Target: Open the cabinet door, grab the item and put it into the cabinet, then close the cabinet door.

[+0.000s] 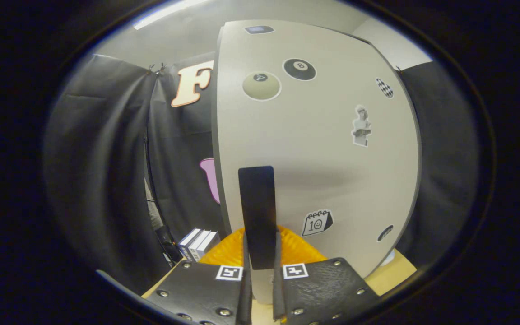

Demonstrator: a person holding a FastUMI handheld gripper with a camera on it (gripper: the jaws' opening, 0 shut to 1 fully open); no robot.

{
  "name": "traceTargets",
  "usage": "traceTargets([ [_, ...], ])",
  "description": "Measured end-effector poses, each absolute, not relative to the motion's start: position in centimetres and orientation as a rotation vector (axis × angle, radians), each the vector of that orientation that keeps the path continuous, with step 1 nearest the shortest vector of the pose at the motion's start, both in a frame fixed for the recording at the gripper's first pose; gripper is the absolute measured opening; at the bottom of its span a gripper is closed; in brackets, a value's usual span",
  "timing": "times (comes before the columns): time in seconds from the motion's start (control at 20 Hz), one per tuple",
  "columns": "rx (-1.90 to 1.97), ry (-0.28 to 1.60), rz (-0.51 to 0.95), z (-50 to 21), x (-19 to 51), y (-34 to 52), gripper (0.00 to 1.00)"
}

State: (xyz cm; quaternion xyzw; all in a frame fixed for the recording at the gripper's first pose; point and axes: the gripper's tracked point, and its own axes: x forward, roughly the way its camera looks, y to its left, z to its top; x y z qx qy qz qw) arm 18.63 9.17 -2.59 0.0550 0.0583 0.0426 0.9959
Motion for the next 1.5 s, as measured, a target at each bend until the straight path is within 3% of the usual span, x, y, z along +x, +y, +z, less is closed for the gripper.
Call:
traceTargets([
  [0.75, 0.134, 0.120, 0.124, -2.2, 11.1, 5.0, 0.18],
  [1.5, 0.165, 0.120, 0.051, -1.6, 3.1, -2.1, 0.17],
])
